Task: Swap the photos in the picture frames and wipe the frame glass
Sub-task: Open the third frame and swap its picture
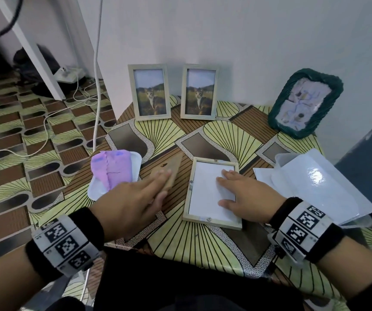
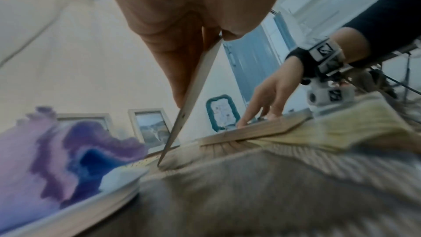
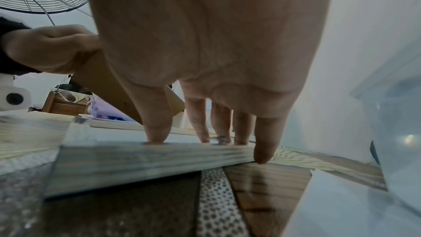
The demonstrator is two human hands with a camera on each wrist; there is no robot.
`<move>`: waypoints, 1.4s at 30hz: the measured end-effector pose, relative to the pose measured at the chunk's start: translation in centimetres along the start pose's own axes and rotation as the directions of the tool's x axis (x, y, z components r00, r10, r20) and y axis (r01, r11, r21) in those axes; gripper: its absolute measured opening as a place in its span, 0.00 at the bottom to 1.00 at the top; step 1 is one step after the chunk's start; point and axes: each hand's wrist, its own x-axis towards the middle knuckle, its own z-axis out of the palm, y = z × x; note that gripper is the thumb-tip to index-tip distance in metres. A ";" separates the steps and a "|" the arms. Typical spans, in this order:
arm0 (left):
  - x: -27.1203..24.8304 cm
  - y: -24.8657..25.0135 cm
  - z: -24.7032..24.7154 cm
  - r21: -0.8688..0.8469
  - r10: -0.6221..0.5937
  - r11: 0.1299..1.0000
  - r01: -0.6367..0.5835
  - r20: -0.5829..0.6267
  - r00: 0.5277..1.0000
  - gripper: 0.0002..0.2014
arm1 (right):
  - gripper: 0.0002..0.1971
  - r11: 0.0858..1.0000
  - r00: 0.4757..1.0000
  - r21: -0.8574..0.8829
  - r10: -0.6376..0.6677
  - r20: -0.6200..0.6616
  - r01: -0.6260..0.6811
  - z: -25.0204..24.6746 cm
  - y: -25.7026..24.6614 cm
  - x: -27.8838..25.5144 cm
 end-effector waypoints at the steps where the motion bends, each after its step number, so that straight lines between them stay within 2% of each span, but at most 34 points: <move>1: 0.2 0.1 -0.3 -0.027 -0.015 1.000 0.013 -0.078 0.997 0.31 | 0.35 1.000 1.000 0.001 -0.001 -0.002 0.001 0.0 -0.1 0.0; 2: 0.5 0.2 -0.5 -0.024 -0.017 1.000 0.014 -0.134 0.991 0.29 | 0.35 1.000 1.000 0.004 -0.001 -0.004 0.001 0.0 -0.1 0.0; 4: 1.2 0.8 -0.6 0.025 0.019 1.000 -0.015 -0.172 0.985 0.26 | 0.35 1.000 1.000 0.017 0.004 -0.019 -0.004 -0.2 -0.3 0.0; 10: 4.4 2.4 1.0 0.174 0.191 0.970 -0.173 -0.097 0.977 0.21 | 0.32 0.994 0.984 0.009 0.105 -0.142 -0.104 -0.8 -0.5 -1.0; 14: 5.8 2.7 2.4 0.304 0.302 0.900 -0.312 0.081 0.950 0.20 | 0.32 0.983 0.981 0.026 0.180 -0.068 -0.179 -0.9 -0.4 -0.8; 18: 6.3 2.9 4.0 0.378 0.263 0.851 -0.365 0.294 0.919 0.21 | 0.29 0.984 0.983 0.062 0.173 -0.065 -0.169 -1.1 0.0 -0.6; 20: 6.2 2.7 4.4 0.350 0.240 0.869 -0.351 0.323 0.916 0.21 | 0.28 0.983 0.983 0.084 0.171 -0.068 -0.165 -1.1 0.2 -0.6; 23: 6.0 2.1 3.9 0.289 0.261 0.893 -0.345 0.294 0.920 0.26 | 0.29 0.982 0.984 0.107 0.166 -0.066 -0.158 -1.2 0.5 -0.9; 26: 5.3 0.6 3.2 0.228 0.189 0.930 -0.288 0.374 0.908 0.36 | 0.30 0.975 0.983 0.159 0.169 -0.066 -0.157 -1.3 0.7 -1.1; 29: 4.9 -0.8 2.5 0.175 0.164 0.950 -0.258 0.425 0.890 0.39 | 0.30 0.973 0.984 0.175 0.164 -0.071 -0.149 -1.4 0.8 -1.2; 33: 5.0 -1.4 1.8 0.029 0.227 0.963 -0.267 0.440 0.869 0.36 | 0.34 0.973 0.985 0.184 0.158 -0.073 -0.143 -1.5 0.6 -1.2; 37: 4.8 -1.4 1.7 0.049 0.280 0.943 -0.328 0.412 0.867 0.29 | 0.32 0.974 0.987 0.187 0.143 -0.077 -0.127 -1.5 0.6 -1.1; 42: 4.9 -1.5 0.9 -0.001 0.346 0.929 -0.371 0.357 0.868 0.25 | 0.33 0.974 0.990 0.201 0.122 -0.071 -0.106 -1.4 0.8 -0.8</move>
